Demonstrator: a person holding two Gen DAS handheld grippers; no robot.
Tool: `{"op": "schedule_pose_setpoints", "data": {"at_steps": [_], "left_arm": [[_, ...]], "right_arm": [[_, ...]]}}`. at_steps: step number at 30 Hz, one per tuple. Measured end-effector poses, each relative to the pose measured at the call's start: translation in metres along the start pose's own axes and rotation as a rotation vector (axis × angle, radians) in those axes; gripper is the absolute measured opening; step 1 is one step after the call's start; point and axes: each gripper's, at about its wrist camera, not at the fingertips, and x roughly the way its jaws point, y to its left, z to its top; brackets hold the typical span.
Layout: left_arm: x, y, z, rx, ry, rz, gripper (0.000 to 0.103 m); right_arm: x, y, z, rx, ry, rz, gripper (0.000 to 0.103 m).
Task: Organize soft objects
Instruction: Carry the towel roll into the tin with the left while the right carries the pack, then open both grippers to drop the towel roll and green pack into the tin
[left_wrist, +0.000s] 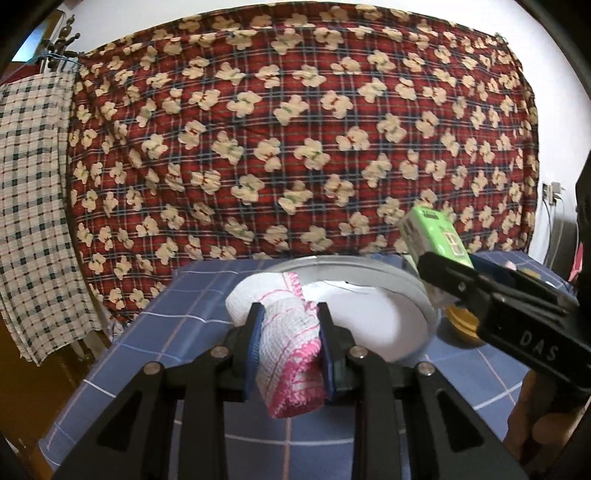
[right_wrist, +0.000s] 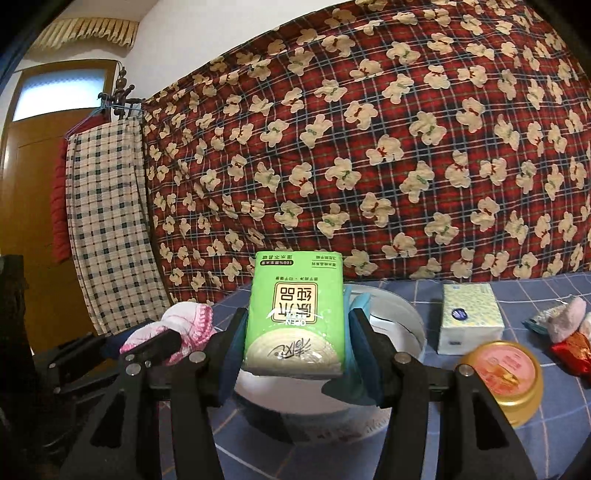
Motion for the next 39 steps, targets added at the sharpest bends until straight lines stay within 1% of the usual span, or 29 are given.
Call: {"op": "schedule_pose_setpoints", "data": {"at_steps": [4,15,21,24,27,28,32,35,36,39], "left_arm": [[0.008,0.005,0.009,0.004,-0.016,0.019,0.026],[0.036,0.005,0.030,0.004,-0.034,0.024,0.026],[0.061,-0.005,0.044,0.005,-0.037,0.008,0.026],[0.078,-0.011,0.050,0.014,-0.028,0.009,0.026],[0.100,-0.016,0.055,-0.003,0.002,0.007,0.026],[0.112,-0.018,0.057,-0.016,0.024,0.004,0.026],[0.142,-0.025,0.058,-0.027,0.079,0.033,0.026],[0.156,-0.030,0.059,-0.028,0.105,0.058,0.026],[0.163,-0.032,0.059,-0.019,0.117,0.084,0.026],[0.178,-0.034,0.058,-0.006,0.167,0.116,0.026]], "right_arm": [[0.010,0.004,0.008,-0.010,-0.009,-0.002,0.057],[0.041,-0.007,0.026,0.003,-0.015,-0.029,0.057],[0.058,-0.018,0.034,0.002,-0.003,-0.053,0.057],[0.069,-0.027,0.039,-0.004,-0.001,-0.087,0.057],[0.085,-0.039,0.044,-0.013,0.022,-0.124,0.057],[0.092,-0.044,0.045,-0.011,0.033,-0.135,0.057],[0.115,-0.064,0.046,-0.003,0.081,-0.177,0.057],[0.132,-0.074,0.046,-0.002,0.122,-0.187,0.057],[0.137,-0.075,0.046,-0.007,0.135,-0.189,0.057],[0.148,-0.082,0.045,0.012,0.169,-0.170,0.058]]}}
